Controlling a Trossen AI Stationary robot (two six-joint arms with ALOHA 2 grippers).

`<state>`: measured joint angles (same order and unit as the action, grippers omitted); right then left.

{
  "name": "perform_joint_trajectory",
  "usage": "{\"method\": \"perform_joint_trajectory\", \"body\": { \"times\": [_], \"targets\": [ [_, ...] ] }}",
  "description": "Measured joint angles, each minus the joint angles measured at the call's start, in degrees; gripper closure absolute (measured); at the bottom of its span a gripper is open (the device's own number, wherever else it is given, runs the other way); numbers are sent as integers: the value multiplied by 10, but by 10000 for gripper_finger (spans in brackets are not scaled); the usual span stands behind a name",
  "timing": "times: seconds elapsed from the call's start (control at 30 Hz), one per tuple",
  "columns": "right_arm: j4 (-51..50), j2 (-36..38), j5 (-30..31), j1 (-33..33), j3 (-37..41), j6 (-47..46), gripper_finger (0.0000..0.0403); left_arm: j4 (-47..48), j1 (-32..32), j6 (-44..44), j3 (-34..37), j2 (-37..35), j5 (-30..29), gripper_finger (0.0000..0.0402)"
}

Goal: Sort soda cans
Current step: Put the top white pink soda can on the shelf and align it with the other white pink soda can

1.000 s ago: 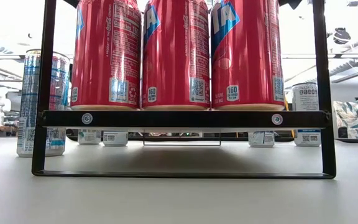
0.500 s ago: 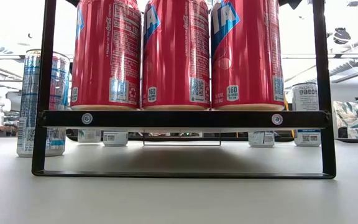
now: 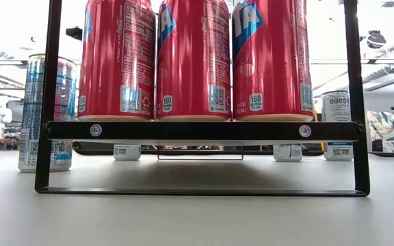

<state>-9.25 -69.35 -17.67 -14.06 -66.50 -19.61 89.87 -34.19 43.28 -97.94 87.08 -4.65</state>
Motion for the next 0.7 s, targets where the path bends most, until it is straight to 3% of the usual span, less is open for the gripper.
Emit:
{"method": "perform_joint_trajectory", "body": {
  "times": [0.33, 0.7],
  "targets": [
    [-135, -86, 129, 63, -209, 86, 114, 2, 79, 100, -104, -49, 13, 157],
    [-302, -262, 159, 119, -483, 157, 110, -80, 198, 180, -110, -82, 16, 157]
  ]
}}
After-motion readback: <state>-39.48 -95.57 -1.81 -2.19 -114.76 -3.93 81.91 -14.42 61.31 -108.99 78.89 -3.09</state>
